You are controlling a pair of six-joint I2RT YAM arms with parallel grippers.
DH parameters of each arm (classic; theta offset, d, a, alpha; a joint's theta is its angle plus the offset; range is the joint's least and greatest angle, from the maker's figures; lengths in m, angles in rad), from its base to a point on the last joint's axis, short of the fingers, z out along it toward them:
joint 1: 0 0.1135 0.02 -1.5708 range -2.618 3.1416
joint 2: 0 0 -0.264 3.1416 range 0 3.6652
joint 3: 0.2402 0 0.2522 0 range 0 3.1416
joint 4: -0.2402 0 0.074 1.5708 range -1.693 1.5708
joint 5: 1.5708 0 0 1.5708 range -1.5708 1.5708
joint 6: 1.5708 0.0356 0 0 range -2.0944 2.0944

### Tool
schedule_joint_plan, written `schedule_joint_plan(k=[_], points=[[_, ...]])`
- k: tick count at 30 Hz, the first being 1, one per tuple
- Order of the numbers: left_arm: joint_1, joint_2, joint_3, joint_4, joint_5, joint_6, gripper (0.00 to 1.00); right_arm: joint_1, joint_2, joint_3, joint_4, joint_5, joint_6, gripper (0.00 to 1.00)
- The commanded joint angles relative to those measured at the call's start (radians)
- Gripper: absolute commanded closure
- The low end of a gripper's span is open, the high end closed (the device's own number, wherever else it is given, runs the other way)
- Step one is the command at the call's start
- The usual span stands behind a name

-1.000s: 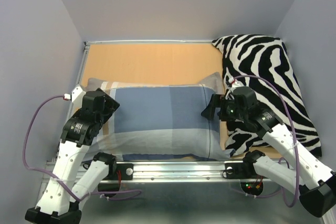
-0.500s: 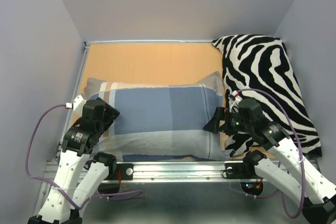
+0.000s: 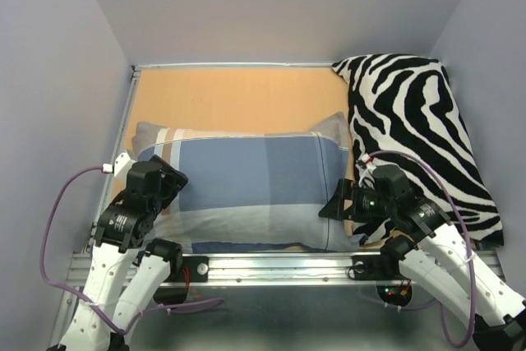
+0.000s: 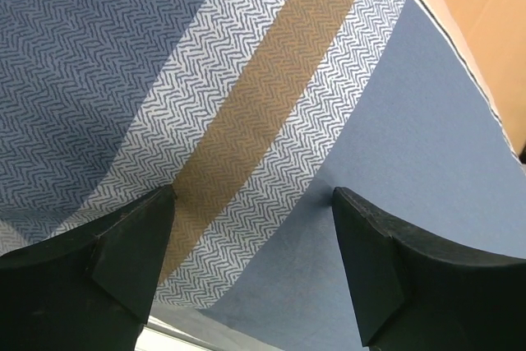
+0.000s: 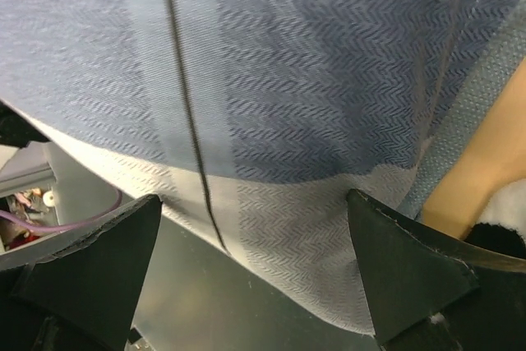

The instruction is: Remove the pillowcase from the pillow

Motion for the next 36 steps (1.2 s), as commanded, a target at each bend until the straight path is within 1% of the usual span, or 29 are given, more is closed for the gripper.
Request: schedule_joint_plan(k=[1,2,3,4,5,6,7,8,9,11,12,14,15,16,18,20,22,23,25,28,32,36], points=[[-0.002,0.001,-0.047,0.019,0.041,0.028,0.18,0.006,-0.012,-0.043,0.044,-0.021,0.022,0.00],[-0.002,0.005,-0.063,0.031,0.050,0.035,0.30,0.006,-0.011,-0.057,0.053,-0.018,0.024,0.01],[-0.002,0.013,-0.070,0.053,0.055,0.039,0.37,0.006,-0.002,-0.059,0.061,-0.017,0.032,0.03],[-0.002,0.016,-0.073,0.062,0.055,0.046,0.47,0.006,0.003,-0.060,0.065,-0.017,0.030,0.08],[-0.002,0.018,-0.074,0.071,0.052,0.054,0.67,0.006,0.009,-0.050,0.073,-0.015,0.029,0.14],[-0.002,0.021,-0.070,0.076,0.046,0.059,0.77,0.006,0.014,-0.043,0.073,-0.014,0.026,0.21],[-0.002,0.025,-0.062,0.078,0.032,0.071,0.89,0.006,0.020,-0.036,0.073,-0.009,0.019,0.38],[-0.002,0.025,-0.042,0.081,0.027,0.078,1.00,0.008,0.023,-0.028,0.073,-0.006,0.016,0.46],[-0.002,0.027,-0.031,0.082,0.026,0.092,1.00,0.006,0.024,-0.010,0.073,-0.003,0.013,0.59],[-0.002,0.033,-0.004,0.088,0.026,0.132,1.00,0.006,0.035,0.012,0.072,-0.002,0.001,0.71],[-0.002,0.039,0.027,0.096,0.029,0.147,1.00,0.006,0.040,0.041,0.072,0.002,-0.005,0.83],[-0.002,0.054,0.059,0.101,0.039,0.198,1.00,0.006,0.052,0.070,0.073,0.003,-0.010,0.91],[-0.002,0.073,0.100,0.104,0.042,0.216,1.00,0.006,0.067,0.105,0.073,0.000,-0.016,0.98],[-0.002,0.088,0.143,0.110,0.053,0.262,1.00,0.006,0.076,0.130,0.075,-0.003,-0.020,0.99],[-0.002,0.120,0.188,0.110,0.055,0.304,1.00,0.006,0.107,0.174,0.076,0.000,-0.025,0.99],[-0.002,0.168,0.255,0.105,0.047,0.353,1.00,0.006,0.135,0.259,0.076,0.000,-0.040,1.00],[-0.002,0.214,0.298,0.108,0.036,0.385,1.00,0.006,0.181,0.317,0.084,-0.003,-0.048,1.00],[-0.002,0.231,0.321,0.107,0.029,0.399,1.00,0.006,0.195,0.375,0.084,-0.003,-0.050,0.99],[-0.002,0.274,0.383,0.114,0.024,0.433,1.00,0.008,0.242,0.424,0.091,-0.005,-0.050,0.99],[-0.002,0.338,0.465,0.136,0.044,0.473,1.00,0.006,0.312,0.548,0.110,0.000,-0.047,0.99],[-0.002,0.462,0.536,0.153,0.081,0.525,1.00,0.006,0.392,0.648,0.153,-0.029,-0.008,0.99],[-0.002,0.567,0.616,0.147,0.075,0.585,1.00,0.006,0.469,0.716,0.179,-0.040,0.030,1.00]])
